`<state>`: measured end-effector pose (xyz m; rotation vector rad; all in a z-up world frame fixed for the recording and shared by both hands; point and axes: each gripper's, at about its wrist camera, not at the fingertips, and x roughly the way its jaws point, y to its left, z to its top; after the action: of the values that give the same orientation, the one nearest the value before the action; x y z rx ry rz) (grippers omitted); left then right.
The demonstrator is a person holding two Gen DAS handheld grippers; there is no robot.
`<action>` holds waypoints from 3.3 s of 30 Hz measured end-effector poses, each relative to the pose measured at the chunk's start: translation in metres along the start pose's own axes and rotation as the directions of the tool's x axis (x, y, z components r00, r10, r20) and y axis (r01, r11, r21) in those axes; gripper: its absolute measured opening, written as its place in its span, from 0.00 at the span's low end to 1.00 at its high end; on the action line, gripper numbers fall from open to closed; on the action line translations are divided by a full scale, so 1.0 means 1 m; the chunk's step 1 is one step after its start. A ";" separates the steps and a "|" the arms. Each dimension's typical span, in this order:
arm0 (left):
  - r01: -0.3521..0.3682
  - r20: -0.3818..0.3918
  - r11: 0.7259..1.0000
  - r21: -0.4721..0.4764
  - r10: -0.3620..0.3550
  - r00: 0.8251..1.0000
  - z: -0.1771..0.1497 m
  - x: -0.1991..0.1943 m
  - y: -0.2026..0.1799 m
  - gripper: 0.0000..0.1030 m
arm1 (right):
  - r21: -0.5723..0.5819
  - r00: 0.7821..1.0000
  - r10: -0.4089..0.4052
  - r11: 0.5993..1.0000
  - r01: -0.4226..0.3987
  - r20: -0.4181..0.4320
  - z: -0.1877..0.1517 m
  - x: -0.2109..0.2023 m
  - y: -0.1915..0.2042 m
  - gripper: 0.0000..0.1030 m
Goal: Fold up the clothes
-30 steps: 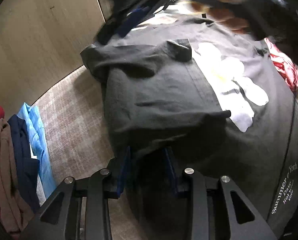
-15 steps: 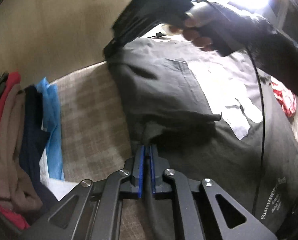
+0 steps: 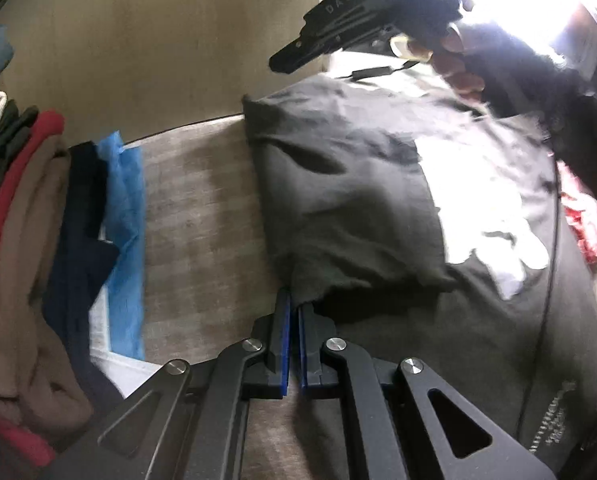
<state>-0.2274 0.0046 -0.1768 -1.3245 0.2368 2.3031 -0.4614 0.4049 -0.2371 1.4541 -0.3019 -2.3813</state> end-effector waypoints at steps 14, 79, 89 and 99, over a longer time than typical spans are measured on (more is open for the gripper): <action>-0.031 0.018 0.995 0.091 0.030 0.999 0.008 0.009 -0.015 0.23 | -0.057 0.989 0.026 0.998 -0.035 -0.146 -0.022 0.039 0.010 0.23; -0.042 -0.047 0.991 -0.124 0.036 0.998 -0.076 -0.085 -0.015 0.18 | -0.366 0.982 -0.149 0.926 0.097 -0.116 -0.149 -0.004 0.096 0.42; -0.023 -0.012 0.999 -0.031 0.022 1.000 0.057 -0.002 0.002 0.21 | -0.378 0.978 -0.167 0.919 0.110 -0.122 -0.153 0.001 0.080 0.11; 0.053 -0.131 0.998 -0.030 -0.057 0.990 0.072 0.066 0.010 0.22 | -0.369 0.982 -0.126 0.927 0.068 -0.137 -0.157 -0.018 0.070 0.07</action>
<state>-0.3150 0.0431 -0.1961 -1.4793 0.2109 2.1832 -0.3026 0.3464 -0.2697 1.4927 0.2457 -2.2233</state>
